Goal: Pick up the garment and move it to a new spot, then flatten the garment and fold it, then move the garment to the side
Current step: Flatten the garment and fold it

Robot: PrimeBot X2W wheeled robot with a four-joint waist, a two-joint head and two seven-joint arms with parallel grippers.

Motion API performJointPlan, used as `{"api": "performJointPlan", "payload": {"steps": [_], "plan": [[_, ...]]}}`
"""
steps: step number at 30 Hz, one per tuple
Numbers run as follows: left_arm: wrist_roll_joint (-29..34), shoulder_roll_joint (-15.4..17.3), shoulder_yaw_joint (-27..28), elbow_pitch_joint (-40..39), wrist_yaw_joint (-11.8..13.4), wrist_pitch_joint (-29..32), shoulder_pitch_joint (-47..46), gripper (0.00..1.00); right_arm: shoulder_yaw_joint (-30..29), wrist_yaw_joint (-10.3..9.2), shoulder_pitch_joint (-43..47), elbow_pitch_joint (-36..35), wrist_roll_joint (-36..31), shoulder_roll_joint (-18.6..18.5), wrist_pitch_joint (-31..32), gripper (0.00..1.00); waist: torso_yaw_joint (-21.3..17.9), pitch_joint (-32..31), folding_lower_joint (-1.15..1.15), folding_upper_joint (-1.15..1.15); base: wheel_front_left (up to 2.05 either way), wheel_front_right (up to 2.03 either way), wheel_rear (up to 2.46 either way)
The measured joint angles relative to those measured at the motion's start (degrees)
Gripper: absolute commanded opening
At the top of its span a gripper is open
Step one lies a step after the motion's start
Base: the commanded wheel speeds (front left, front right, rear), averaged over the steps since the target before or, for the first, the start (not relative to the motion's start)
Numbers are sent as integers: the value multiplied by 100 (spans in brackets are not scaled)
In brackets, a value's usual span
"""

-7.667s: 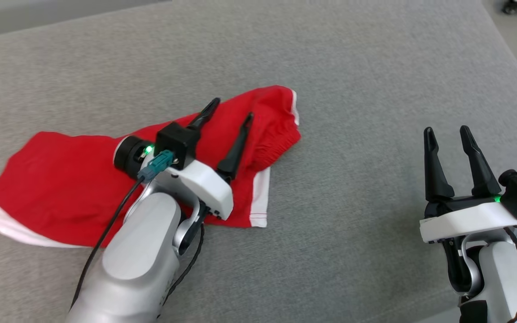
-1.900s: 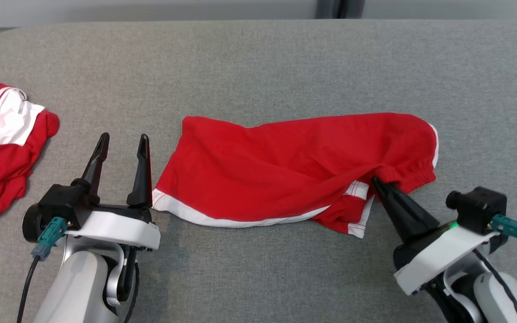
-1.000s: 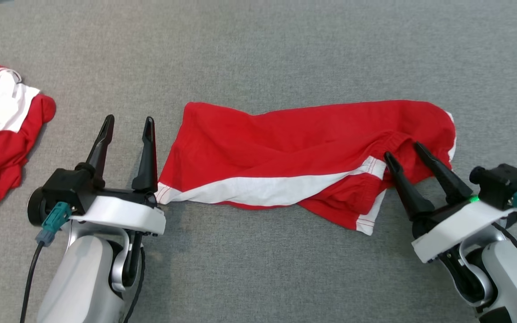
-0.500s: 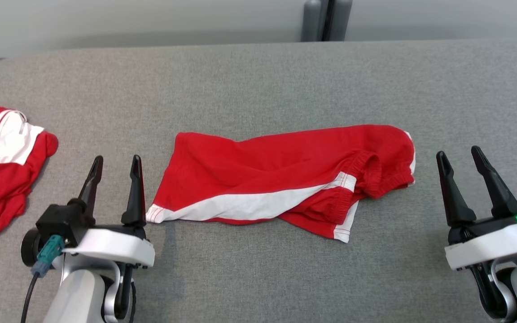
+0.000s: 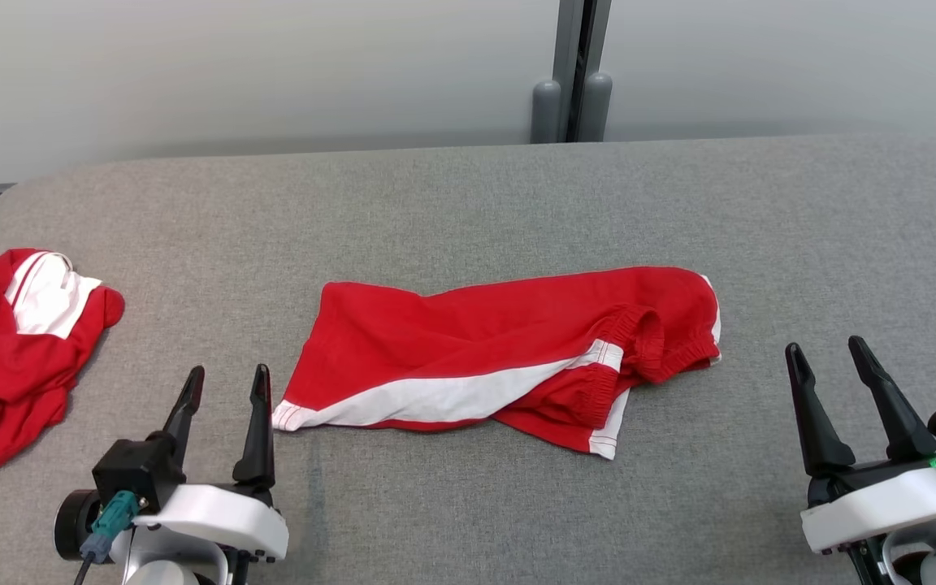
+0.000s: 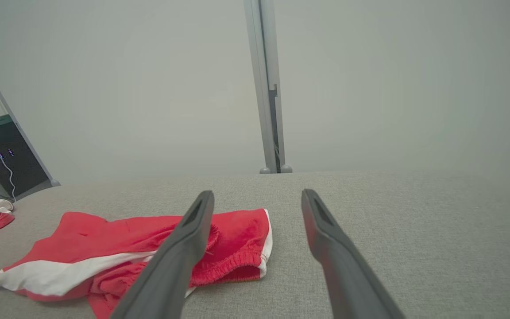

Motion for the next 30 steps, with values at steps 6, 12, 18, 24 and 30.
{"api": "performJointPlan", "payload": {"steps": [6, 12, 18, 24, 30], "plan": [[0, 35, -69, -63, 0, 101, 74, 100, -43, 0, 118, -69, -58, 76, 105, 100, 16, -60, 0, 0, 0, 0, 0], [-2, 47, -105, -83, 15, 135, 114, 100, -79, 0, 137, -157, -102, 131, 180, 100, 38, -64, 0, 0, 0, 0, 0], [-8, 65, -153, -57, 16, 152, 95, 100, -100, 0, 154, -183, -121, 146, 227, 100, 33, -58, 0, 0, 0, 0, 0], [2, 98, -283, 90, -21, 387, -266, 100, -124, 0, 145, -234, -146, 151, 296, 100, 48, 78, 0, 0, 0, 0, 0], [-244, 113, -333, 783, -146, 1257, -599, 100, 135, 0, 57, -240, -94, 98, 369, 100, -3, 297, 0, 0, 0, 0, 0]]}}
